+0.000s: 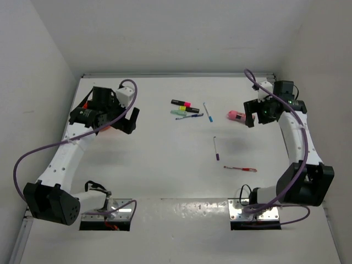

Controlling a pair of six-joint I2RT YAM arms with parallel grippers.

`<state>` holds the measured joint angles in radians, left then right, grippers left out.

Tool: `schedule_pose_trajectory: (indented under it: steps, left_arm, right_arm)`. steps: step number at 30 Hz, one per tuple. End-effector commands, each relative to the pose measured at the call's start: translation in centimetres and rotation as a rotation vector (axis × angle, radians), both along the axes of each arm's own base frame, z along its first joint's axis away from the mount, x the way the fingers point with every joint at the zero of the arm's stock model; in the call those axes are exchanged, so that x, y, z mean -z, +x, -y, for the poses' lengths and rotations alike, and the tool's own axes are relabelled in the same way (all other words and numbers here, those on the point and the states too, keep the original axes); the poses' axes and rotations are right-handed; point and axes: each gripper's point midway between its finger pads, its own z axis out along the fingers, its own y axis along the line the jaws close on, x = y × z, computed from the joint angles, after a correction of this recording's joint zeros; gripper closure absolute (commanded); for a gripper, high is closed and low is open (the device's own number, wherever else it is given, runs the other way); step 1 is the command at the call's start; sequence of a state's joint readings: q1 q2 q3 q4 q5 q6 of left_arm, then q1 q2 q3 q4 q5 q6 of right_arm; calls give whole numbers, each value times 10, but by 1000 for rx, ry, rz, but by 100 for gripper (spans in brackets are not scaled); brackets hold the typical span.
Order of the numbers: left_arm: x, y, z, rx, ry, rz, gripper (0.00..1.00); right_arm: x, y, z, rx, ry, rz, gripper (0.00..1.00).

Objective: Sort the stationery into containers
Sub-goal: Pick up the stationery from the center of the board.

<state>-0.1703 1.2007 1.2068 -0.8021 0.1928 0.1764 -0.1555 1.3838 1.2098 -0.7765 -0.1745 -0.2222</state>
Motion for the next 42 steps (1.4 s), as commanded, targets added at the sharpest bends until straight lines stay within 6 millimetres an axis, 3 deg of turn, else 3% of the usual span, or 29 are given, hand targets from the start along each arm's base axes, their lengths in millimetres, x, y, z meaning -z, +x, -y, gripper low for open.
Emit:
schedule_pose_trajectory:
  steps: [1, 2, 6, 7, 9, 10, 11, 13, 14, 15, 17, 21, 31, 37, 42]
  left_arm:
    - [-17, -2, 10, 58, -22, 70, 0]
    - [-22, -1, 14, 93, -23, 81, 0]
    - [-10, -7, 40, 254, -110, -21, 0]
    - [-11, -10, 50, 303, -157, -35, 0]
    - [-8, -10, 63, 360, -212, -69, 0]
    - [-8, -11, 64, 378, -225, -75, 0]
    - [-8, -10, 65, 406, -224, -70, 0]
    - [-6, -8, 64, 416, -230, -74, 0]
    - [-5, -7, 62, 418, -225, -72, 0]
    - [-3, -6, 61, 416, -223, -79, 0]
    - [3, -6, 59, 424, -211, -94, 0]
    - [17, -6, 56, 415, -173, -136, 1]
    - [36, -3, 45, 378, -164, -171, 1]
    - [39, 3, 40, 358, -169, -180, 1]
    - [43, 6, 38, 343, -181, -192, 1]
  right_arm:
    - [-6, 14, 11, -83, -93, 31, 1]
    - [-5, 20, 14, -99, -111, 28, 1]
    - [10, 44, 21, -233, -169, -44, 4]
    - [6, 55, 23, -277, -196, -26, 5]
    - [23, 70, 27, -339, -223, -58, 8]
    - [17, 83, 29, -353, -243, -39, 9]
    - [33, 91, 30, -374, -243, -68, 11]
    - [32, 110, 33, -414, -273, -46, 15]
    - [47, 117, 34, -434, -266, -69, 16]
    - [43, 128, 36, -456, -286, -49, 17]
    - [61, 138, 35, -492, -285, -72, 19]
    - [75, 159, 29, -576, -305, -69, 22]
    - [121, 163, -10, -730, -293, -143, 27]
    - [143, 157, -11, -749, -282, -195, 30]
    - [164, 143, 1, -758, -279, -260, 34]
